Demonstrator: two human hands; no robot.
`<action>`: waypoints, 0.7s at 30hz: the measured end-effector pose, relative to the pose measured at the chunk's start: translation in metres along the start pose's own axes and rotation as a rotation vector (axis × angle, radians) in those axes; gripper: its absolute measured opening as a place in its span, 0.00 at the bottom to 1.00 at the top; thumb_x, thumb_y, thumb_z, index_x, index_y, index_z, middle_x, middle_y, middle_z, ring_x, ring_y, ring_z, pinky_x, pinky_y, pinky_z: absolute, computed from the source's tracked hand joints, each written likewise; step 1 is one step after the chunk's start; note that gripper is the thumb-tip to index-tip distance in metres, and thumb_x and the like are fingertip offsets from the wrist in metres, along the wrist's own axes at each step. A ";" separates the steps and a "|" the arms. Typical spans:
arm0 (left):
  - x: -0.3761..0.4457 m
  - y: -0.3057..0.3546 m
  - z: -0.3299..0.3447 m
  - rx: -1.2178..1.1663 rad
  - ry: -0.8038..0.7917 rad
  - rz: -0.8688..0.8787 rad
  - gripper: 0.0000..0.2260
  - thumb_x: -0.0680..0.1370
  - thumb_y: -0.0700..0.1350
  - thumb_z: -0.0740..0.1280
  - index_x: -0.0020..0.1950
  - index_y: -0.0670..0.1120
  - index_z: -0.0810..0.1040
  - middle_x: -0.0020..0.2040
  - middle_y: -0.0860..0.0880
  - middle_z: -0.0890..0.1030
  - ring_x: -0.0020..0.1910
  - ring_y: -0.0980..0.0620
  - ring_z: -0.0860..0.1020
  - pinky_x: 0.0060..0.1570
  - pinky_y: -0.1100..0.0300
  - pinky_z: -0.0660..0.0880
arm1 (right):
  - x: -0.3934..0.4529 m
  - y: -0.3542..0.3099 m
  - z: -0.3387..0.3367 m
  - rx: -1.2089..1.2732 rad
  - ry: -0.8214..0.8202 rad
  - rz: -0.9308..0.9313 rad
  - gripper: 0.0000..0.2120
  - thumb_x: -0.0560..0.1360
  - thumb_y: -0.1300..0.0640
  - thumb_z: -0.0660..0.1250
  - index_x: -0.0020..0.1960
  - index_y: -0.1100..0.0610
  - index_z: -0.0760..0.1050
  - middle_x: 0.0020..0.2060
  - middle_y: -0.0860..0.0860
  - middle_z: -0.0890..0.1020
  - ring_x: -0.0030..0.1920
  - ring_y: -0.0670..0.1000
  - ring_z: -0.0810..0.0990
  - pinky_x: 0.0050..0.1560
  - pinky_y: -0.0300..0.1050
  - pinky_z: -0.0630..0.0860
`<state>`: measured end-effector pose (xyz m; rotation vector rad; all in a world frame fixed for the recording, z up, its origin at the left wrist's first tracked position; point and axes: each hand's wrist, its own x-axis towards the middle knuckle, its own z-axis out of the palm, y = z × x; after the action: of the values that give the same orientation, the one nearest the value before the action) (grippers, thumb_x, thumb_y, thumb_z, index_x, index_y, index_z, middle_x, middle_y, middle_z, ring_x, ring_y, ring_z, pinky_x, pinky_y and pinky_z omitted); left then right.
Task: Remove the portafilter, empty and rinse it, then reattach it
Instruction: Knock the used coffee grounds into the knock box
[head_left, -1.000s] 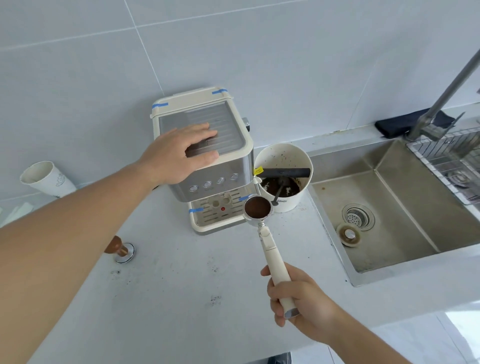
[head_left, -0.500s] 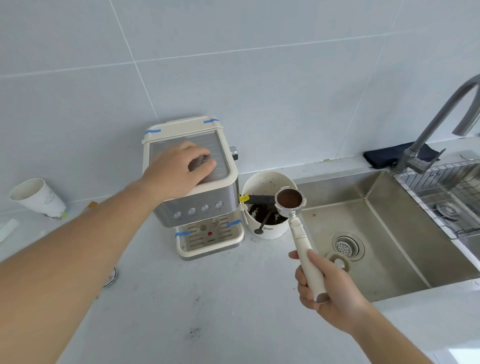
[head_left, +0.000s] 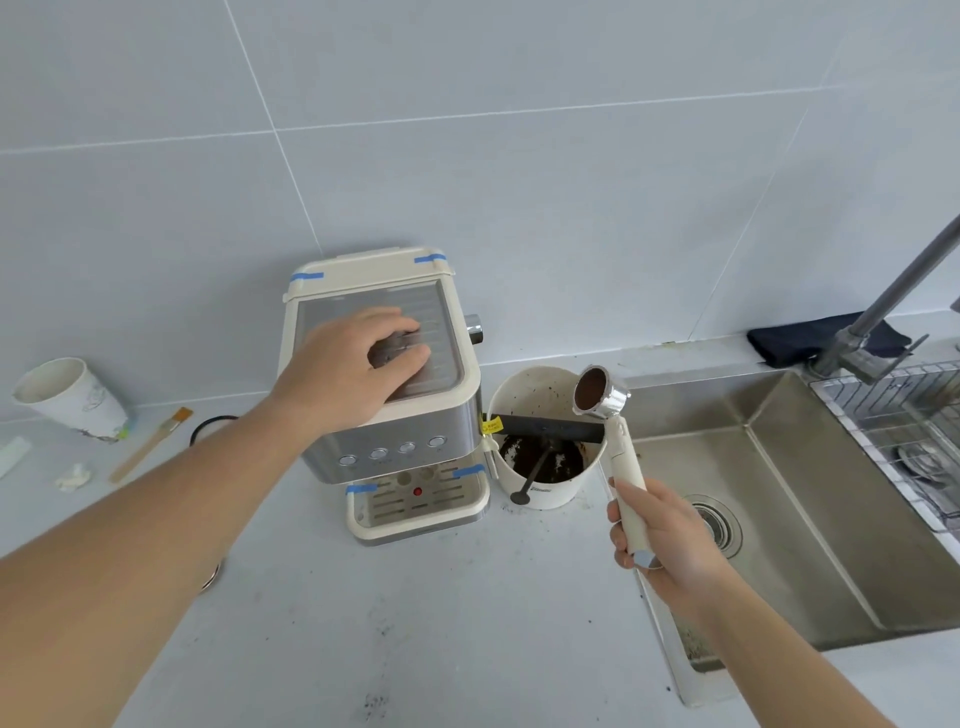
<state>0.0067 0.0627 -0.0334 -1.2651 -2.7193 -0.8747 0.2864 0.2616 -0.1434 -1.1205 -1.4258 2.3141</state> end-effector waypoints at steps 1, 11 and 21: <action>0.000 0.000 0.000 -0.003 0.002 -0.002 0.19 0.75 0.62 0.63 0.61 0.57 0.78 0.65 0.60 0.76 0.62 0.56 0.74 0.59 0.60 0.67 | 0.005 -0.003 0.000 -0.039 0.015 -0.013 0.07 0.80 0.57 0.65 0.52 0.61 0.73 0.33 0.55 0.76 0.26 0.52 0.71 0.23 0.44 0.67; 0.000 0.001 0.000 -0.011 0.001 -0.014 0.21 0.73 0.64 0.61 0.61 0.57 0.79 0.64 0.60 0.76 0.61 0.57 0.75 0.60 0.59 0.69 | 0.033 -0.002 -0.005 -0.563 0.251 -0.332 0.09 0.74 0.53 0.65 0.54 0.47 0.76 0.34 0.48 0.81 0.24 0.47 0.78 0.24 0.40 0.75; 0.000 0.001 0.001 -0.012 0.003 -0.013 0.21 0.73 0.64 0.61 0.60 0.57 0.79 0.64 0.60 0.76 0.62 0.57 0.75 0.60 0.60 0.68 | 0.045 0.006 0.004 -1.152 0.305 -0.456 0.08 0.76 0.53 0.64 0.54 0.52 0.69 0.32 0.49 0.76 0.31 0.53 0.75 0.27 0.45 0.64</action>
<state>0.0074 0.0637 -0.0333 -1.2490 -2.7274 -0.8952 0.2539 0.2787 -0.1698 -1.0794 -2.5686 0.8632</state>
